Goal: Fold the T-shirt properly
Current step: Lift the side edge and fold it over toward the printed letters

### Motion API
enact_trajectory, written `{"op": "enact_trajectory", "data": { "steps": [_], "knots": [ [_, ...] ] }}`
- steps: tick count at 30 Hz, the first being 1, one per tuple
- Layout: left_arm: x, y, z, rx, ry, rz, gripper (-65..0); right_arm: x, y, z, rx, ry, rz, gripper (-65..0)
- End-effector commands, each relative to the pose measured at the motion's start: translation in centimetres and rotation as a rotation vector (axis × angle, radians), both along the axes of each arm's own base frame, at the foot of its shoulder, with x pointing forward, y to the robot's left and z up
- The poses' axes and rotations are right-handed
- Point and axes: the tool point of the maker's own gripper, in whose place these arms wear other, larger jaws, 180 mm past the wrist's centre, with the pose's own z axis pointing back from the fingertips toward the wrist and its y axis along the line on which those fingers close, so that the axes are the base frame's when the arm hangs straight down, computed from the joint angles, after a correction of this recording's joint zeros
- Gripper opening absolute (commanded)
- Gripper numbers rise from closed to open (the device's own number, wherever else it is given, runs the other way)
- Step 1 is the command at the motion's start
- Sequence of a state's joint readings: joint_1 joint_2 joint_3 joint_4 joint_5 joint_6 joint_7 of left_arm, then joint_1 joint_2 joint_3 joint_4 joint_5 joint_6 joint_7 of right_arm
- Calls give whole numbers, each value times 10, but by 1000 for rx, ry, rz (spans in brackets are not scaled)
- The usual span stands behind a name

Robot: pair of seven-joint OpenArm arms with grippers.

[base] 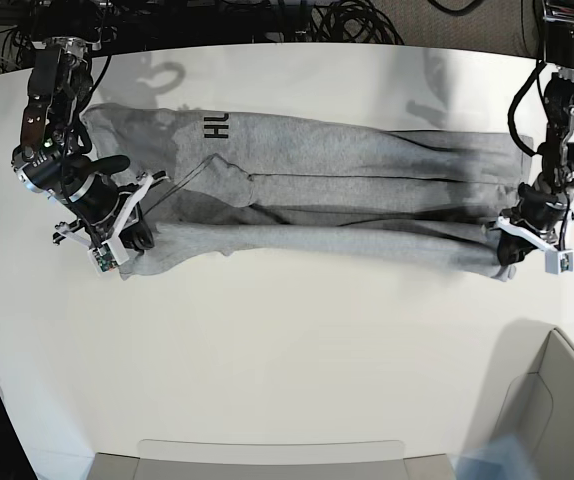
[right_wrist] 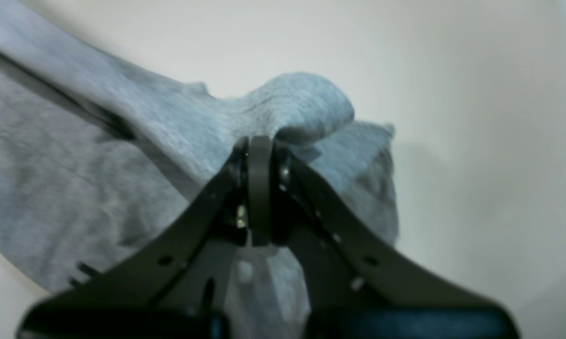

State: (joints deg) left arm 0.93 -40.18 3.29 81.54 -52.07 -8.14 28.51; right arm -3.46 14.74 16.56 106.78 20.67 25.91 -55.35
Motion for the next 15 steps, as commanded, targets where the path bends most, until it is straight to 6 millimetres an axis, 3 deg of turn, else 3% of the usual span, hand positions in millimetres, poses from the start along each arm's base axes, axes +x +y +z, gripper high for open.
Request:
{"op": "enact_trajectory", "data": {
  "steps": [1,9,15],
  "knots": [
    [4,6,13,18,-34,-3,-586,4,-6,15,-15,-39,-3,-650],
    [-14,-6,6,19,-12,-33,-586,-13,-18,16,-71,-12,-21,-650],
    [-32,11,15,32,8,17,-586,-37,-12,10,-85,11,0,-650]
  ]
}}
